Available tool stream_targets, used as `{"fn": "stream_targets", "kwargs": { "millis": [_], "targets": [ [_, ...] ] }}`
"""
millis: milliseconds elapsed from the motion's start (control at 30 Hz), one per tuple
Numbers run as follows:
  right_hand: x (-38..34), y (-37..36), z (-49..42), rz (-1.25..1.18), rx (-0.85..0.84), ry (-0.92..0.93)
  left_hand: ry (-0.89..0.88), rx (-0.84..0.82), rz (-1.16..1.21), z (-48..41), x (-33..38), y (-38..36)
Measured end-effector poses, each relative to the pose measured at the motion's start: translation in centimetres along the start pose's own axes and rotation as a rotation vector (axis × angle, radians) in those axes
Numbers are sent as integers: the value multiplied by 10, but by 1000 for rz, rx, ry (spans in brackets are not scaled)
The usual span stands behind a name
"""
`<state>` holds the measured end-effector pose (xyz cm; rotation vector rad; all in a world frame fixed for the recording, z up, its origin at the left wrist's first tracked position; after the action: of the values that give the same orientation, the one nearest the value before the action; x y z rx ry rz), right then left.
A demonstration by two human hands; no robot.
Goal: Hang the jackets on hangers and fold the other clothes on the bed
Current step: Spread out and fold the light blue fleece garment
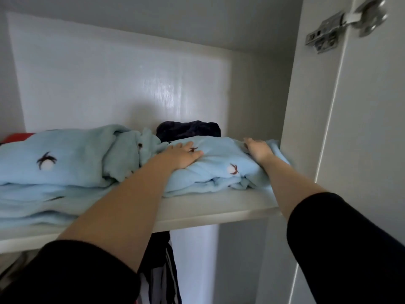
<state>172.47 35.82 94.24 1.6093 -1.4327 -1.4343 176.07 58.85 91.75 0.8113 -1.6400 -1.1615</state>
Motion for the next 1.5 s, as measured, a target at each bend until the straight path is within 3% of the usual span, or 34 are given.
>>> {"fn": "stream_targets", "kwargs": {
  "millis": [67,200,300,367,467,600,733,900,1233,1500],
  "targets": [
    [-1,6,4,136,61,-24,3,51,-80,8,3,0],
    [-30,5,7,246,-36,11,40,268,-277,32,12,17],
    [-57,10,2,129,63,104,7,171,-78,38,-7,14],
    [-68,-10,9,114,-1,193,26,72,75,39,-21,6],
    [-57,-38,19,110,-73,182,50,105,21,41,-22,2],
    [-60,-27,31,71,67,161,-2,282,-126,53,-3,10],
    [-60,-22,69,140,285,136,-179,372,-81,75,27,4],
    [-42,-6,133,-139,371,181,-260,309,-101,111,56,-13],
    [69,76,298,-182,517,-32,-299,154,149,237,149,-95],
    [157,117,484,-179,488,50,-383,-159,466,371,285,-233]
  ]
}}
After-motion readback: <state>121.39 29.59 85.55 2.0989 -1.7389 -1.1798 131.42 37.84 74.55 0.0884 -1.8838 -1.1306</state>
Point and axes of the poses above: each hand's wrist, its own z-axis away from the middle knuckle, its own y-axis out of the back of the hand, x = y × z, the point moved 6 cm from there along -z, towards the middle knuckle, and after that the axes turned 7 degrees about z, right-handed, at the moved point
